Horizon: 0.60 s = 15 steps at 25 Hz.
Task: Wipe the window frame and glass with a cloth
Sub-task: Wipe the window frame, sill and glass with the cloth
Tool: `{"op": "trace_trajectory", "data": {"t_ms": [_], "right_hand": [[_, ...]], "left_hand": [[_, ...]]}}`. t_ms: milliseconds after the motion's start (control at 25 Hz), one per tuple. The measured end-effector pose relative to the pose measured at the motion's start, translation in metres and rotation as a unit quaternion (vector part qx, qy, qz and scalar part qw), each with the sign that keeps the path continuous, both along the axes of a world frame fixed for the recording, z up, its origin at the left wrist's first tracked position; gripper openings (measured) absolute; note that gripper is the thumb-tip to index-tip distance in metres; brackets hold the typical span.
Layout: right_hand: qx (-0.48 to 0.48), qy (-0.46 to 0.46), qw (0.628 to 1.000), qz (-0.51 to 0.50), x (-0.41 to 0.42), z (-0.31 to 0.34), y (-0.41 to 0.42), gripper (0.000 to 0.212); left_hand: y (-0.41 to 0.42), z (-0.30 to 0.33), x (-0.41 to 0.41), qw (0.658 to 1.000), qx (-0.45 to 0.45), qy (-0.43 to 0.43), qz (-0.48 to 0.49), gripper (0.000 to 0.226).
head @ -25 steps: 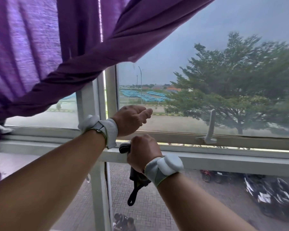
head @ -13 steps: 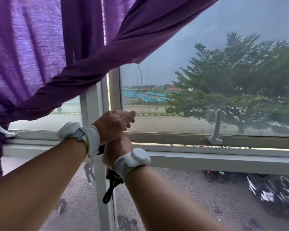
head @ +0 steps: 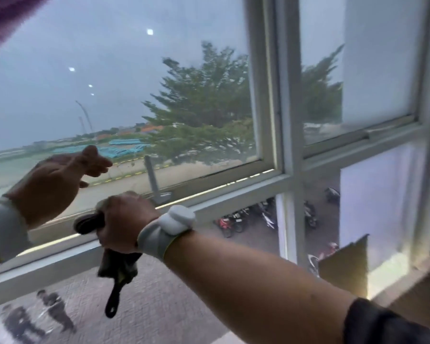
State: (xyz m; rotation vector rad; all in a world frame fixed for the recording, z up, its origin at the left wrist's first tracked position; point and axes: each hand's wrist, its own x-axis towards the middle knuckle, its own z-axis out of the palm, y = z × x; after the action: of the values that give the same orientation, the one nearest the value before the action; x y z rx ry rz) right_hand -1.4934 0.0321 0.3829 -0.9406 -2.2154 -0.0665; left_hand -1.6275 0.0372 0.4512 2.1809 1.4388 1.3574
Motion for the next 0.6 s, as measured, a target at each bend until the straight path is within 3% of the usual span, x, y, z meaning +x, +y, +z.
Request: {"op": "trace_trajectory", "data": {"t_ms": [200,440,600], "right_hand": [[-0.005,-0.009,0.994,-0.109,0.121,0.002,0.031,0.019],[-0.039,-0.008,0.966,-0.257,0.253,0.017,0.062,0.016],[-0.022,-0.099,0.934,-0.342,0.297,0.02,0.083,0.02]], "left_hand": [[0.029,0.0,0.097,0.996,-0.008,0.016,-0.084,0.066],[0.059,-0.006,0.179,0.988,0.017,0.115,-0.105,0.076],[0.07,-0.012,0.217,0.974,0.052,0.198,-0.102,0.068]]}}
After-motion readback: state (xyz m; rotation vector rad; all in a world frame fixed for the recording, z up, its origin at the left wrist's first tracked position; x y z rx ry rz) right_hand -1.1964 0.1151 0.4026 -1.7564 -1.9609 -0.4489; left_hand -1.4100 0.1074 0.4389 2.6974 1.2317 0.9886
